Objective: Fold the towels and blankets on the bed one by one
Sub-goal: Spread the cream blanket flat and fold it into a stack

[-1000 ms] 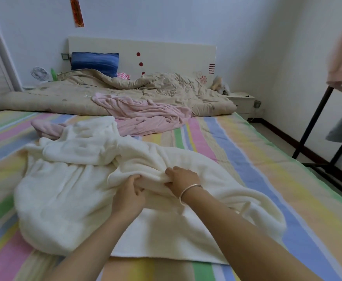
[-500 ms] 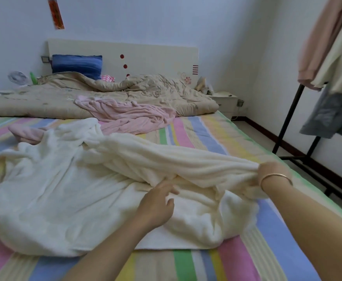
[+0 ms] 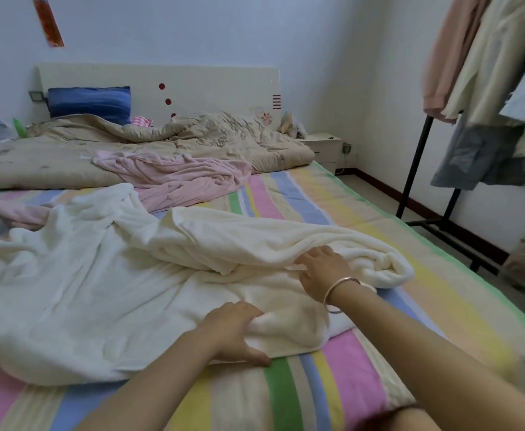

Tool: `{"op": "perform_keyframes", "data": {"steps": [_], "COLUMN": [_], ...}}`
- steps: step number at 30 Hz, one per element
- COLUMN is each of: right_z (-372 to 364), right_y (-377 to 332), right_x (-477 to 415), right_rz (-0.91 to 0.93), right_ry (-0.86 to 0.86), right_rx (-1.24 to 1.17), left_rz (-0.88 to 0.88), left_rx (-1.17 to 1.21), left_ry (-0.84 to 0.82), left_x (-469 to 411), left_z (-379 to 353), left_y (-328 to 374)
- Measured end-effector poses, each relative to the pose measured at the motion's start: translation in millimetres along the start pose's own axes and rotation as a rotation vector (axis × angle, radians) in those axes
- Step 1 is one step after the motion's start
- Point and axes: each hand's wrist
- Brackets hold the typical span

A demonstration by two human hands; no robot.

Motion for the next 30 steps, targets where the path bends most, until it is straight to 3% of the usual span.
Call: {"op": "perform_keyframes", "data": {"steps": [3,6,8,10,12,21,26,28,30], "right_z": [-13,-30,-33,-36,-41,-69,-86,-91,-90], "right_y": [-12,-14,-8,4,23,172,269,283,287], "right_x": [-13,-25,-39,-62,-88,-130,-100,-98,-100], "right_rz": [0.083,0.135,0.17,0.207,0.201,-0.172,-0.454,-0.482,-0.418], "right_ry": [-0.017,-0.11,-0.13,-0.117,-0.112,-0.139,-0.167,-0.098,0.027], "right_rx": [-0.004,0.081,0.089,0.076,0.103,0.205,0.249,0.272,0.254], "left_rz": [-0.01,0.02,0.06,0.198,0.29,0.14,0.147,0.165,0.126], "left_rx": [-0.039,0.245,0.462,0.423,0.345,-0.293,-0.445,-0.47,-0.311], "left_ry": [0.052,0.169,0.367,0.635,0.752,0.538,0.438,0.322,0.359], "left_x": [-15,-40,-63,-85,-106,-279,-369,-374,-362], "left_z": [-4,-3,-3,0,4,60,66,50,28], "left_y": [1,7,11,14,16,19,70,79,86]}}
Point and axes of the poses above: each hand's wrist, its own x-axis away from the middle knuckle, its own z-axis out of the back of the hand, y = z × x, and after that the axes turned 13 degrees about x, right-handed
